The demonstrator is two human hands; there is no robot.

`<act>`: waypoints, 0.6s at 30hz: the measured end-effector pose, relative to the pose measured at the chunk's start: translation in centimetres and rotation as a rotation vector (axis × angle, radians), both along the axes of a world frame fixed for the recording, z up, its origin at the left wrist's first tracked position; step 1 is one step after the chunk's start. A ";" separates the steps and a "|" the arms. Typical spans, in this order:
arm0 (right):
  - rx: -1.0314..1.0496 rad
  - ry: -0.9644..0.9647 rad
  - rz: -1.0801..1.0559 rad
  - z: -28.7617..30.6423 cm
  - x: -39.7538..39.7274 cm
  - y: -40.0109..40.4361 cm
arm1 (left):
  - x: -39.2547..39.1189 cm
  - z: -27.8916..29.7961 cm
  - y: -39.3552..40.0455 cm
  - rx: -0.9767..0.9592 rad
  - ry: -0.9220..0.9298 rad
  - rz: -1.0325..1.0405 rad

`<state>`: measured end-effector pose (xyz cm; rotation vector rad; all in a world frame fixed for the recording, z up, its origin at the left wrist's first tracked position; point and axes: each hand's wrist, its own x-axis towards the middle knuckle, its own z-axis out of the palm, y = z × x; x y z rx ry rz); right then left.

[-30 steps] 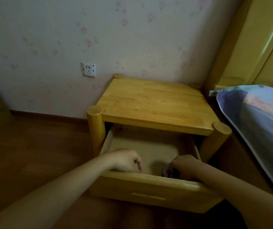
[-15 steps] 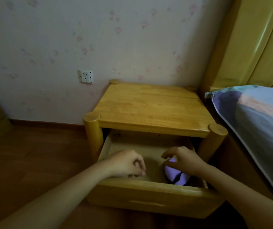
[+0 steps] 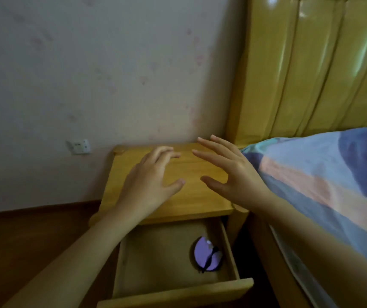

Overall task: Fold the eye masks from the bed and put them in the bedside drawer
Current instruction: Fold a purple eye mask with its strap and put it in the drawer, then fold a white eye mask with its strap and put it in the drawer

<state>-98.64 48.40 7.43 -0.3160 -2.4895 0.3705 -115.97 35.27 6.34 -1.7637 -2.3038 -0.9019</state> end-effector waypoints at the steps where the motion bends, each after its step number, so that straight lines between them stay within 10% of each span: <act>1: -0.002 0.004 -0.025 1.6 1.0 0.2 | 0.6 1.7 0.7 -0.004 0.000 -0.014; 10: -0.039 -0.150 -0.337 11.2 14.2 1.4 | 11.4 11.8 6.7 -0.079 0.108 -0.214; 18: -0.116 -0.214 -0.657 9.0 29.5 -2.3 | 22.9 9.8 8.4 -0.178 0.095 -0.454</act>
